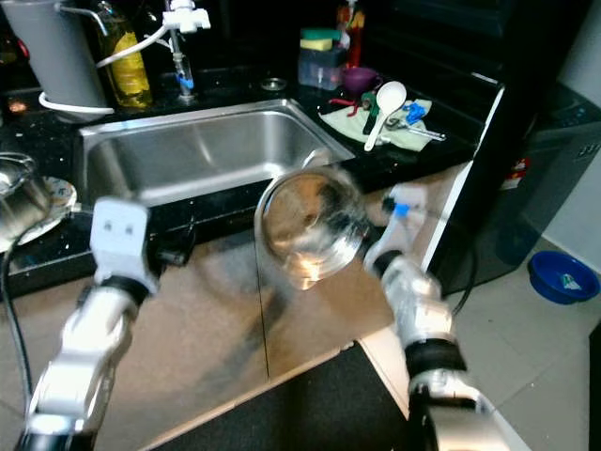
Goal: Kitchen organization
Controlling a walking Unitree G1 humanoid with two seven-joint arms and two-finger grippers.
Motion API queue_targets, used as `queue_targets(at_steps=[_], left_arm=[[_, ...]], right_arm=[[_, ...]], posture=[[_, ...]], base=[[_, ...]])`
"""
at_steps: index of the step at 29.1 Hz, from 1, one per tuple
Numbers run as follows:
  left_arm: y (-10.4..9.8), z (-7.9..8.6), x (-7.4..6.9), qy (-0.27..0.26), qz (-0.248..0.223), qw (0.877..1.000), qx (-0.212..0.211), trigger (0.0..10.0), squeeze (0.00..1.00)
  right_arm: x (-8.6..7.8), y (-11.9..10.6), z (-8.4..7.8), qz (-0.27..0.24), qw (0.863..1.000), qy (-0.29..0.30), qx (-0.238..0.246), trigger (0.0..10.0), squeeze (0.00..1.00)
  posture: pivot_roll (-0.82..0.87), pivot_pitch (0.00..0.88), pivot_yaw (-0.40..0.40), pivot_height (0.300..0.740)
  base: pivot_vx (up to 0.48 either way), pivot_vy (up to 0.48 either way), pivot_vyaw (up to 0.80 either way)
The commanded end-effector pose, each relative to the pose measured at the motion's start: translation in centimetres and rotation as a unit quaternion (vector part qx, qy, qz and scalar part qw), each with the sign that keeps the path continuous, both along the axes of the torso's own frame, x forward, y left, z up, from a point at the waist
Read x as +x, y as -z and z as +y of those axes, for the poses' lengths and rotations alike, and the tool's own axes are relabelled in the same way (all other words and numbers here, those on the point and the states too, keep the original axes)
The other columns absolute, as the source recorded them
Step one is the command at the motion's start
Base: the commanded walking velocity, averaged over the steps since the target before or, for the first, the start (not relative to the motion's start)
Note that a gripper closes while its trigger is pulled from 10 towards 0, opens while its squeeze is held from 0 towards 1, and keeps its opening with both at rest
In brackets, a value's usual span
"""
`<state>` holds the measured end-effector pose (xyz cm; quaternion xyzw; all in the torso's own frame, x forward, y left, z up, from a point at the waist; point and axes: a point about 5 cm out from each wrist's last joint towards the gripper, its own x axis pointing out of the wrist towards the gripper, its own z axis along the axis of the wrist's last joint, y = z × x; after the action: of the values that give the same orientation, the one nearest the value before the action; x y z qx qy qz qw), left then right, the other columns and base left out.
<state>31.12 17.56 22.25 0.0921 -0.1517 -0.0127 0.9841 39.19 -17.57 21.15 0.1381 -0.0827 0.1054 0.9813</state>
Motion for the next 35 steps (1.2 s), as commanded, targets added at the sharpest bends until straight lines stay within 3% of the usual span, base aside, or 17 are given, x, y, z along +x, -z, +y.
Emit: queue_targets(at_steps=[1, 8, 12, 16, 19, 21, 35], left_arm=[[-0.3, 0.0, 0.6, 0.001, 0.012, 1.0, 0.01, 10.0, 0.0], [-2.7, 0.4, 1.3, -0.037, -0.034, 0.997, 0.055, 10.0, 0.0], [-2.9, 0.6, 1.5, -0.041, -0.032, 0.997, 0.057, 10.0, 0.0], [-3.3, 1.4, 1.8, -0.065, -0.022, 0.996, 0.054, 10.0, 0.0], [-3.4, 1.4, 1.8, -0.066, -0.024, 0.996, 0.057, 10.0, 0.0], [-3.4, 1.3, 1.7, -0.066, -0.026, 0.996, 0.06, 10.0, 0.0], [-3.0, 0.4, 1.4, -0.041, -0.021, 0.997, 0.059, 10.0, 0.0]], right_arm=[[0.1, -1.3, 0.2, -0.02, 1.0, 0.004, 0.001, 10.0, 0.0], [0.6, -4.9, 0.2, -0.052, 0.997, 0.028, -0.049, 10.0, 0.0], [0.7, -5.0, 0.5, -0.043, 0.997, 0.021, -0.059, 10.0, 0.0], [0.9, -4.7, 2.2, -0.022, 0.997, -0.022, -0.072, 10.0, 0.0], [0.9, -4.6, 2.6, -0.019, 0.997, -0.029, -0.071, 10.0, 0.0], [0.8, -4.6, 3.8, -0.024, 0.996, -0.042, -0.071, 10.0, 0.0], [0.5, -4.7, 5.2, -0.034, 0.995, -0.068, -0.063, 10.0, 0.0]], posture=[[-0.01, 0.119, -0.067, 0.74], [-0.01, 0.12, -0.064, 0.74], [-0.01, 0.118, -0.066, 0.74], [-0.01, 0.112, -0.07, 0.74], [-0.01, 0.11, -0.072, 0.74], [-0.01, 0.108, -0.074, 0.74], [-0.01, 0.105, -0.08, 0.74]], base=[[0.0, 0.0, 0.0], [0.0, 0.0, 0.0], [0.0, 0.0, 0.0], [0.0, 0.0, 0.0], [0.0, 0.0, 0.0], [0.0, 0.0, 0.0], [0.036, 0.0, 0.0]])
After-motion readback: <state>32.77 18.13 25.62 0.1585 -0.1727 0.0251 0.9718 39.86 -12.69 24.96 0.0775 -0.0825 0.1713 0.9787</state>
